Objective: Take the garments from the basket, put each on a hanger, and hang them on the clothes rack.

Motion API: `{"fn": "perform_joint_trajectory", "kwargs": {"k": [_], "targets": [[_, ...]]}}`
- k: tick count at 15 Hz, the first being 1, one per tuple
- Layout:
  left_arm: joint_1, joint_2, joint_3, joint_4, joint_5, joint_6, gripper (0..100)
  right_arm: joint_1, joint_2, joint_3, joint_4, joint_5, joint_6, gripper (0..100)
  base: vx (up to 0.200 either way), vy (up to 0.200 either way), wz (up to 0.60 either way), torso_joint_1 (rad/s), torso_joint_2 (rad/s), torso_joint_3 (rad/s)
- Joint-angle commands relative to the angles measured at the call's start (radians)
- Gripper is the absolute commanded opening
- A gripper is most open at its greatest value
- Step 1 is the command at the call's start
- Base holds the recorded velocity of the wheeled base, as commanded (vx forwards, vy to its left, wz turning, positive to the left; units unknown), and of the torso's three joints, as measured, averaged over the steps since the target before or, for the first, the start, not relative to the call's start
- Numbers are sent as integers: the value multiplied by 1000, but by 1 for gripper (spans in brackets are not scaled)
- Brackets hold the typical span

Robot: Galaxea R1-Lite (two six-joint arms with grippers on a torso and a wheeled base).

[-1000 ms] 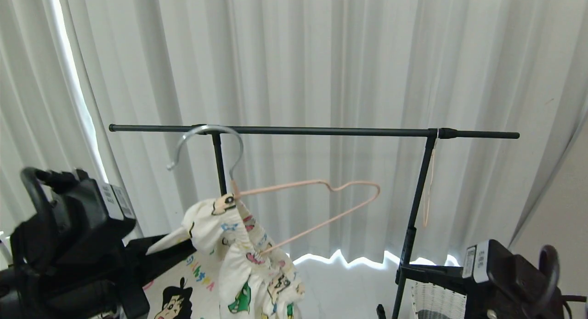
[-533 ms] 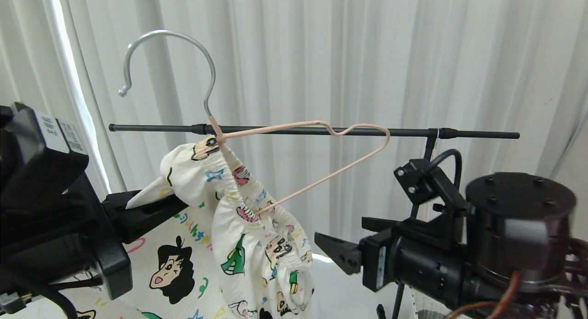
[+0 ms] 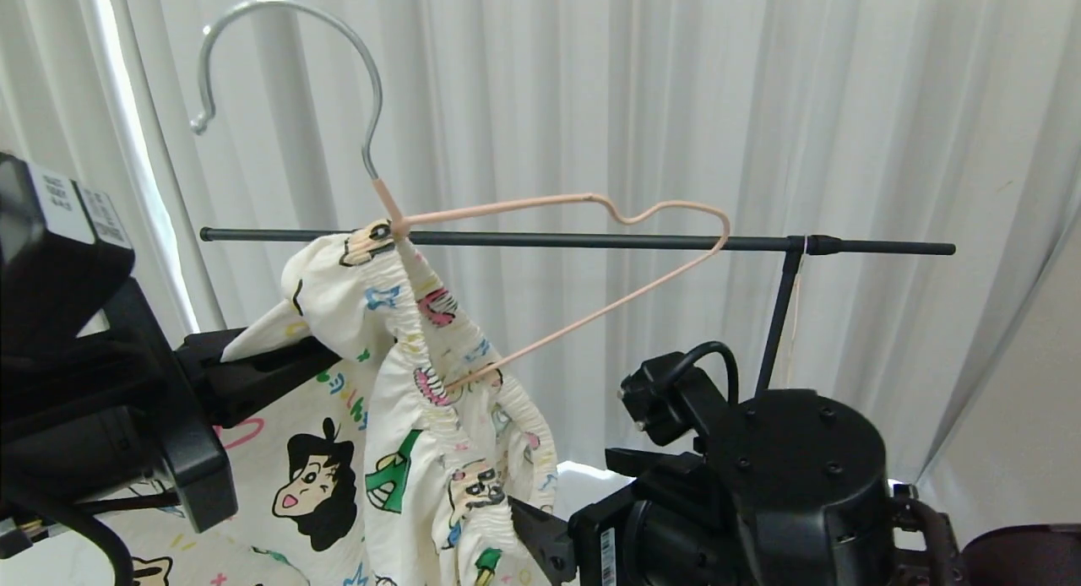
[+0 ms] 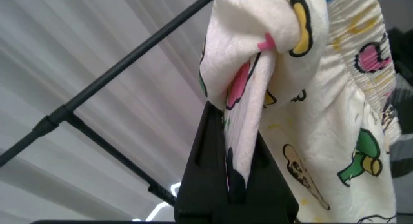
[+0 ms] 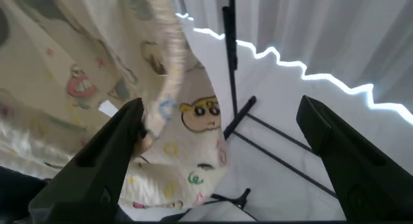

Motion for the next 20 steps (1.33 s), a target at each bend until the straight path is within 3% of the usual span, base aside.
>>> {"fn": "perform_joint_trajectory", "kwargs": {"k": [1, 6, 10, 13, 18, 20], "targets": [[0, -4, -21, 0, 0, -1, 0, 1, 44, 3, 1, -30, -1, 100, 0, 0, 0, 0, 0, 0], [6, -31, -4, 0, 3, -1, 0, -76, 39, 72, 4, -84, -39, 100, 0, 0, 0, 0, 0, 0], [53, -94, 118, 0, 3, -1, 0, -274, -24, 113, 1, -128, -163, 100, 0, 0, 0, 0, 0, 0], [61, -148, 233, 0, 6, 5, 0, -356, -54, 116, 1, -125, -225, 100, 0, 0, 0, 0, 0, 0], [61, -156, 376, 1, 17, 9, 0, -366, -83, 116, 1, -123, -245, 100, 0, 0, 0, 0, 0, 0], [61, -119, 411, 1, 83, 14, 0, -366, -114, 116, 1, -116, -274, 100, 0, 0, 0, 0, 0, 0]]}}
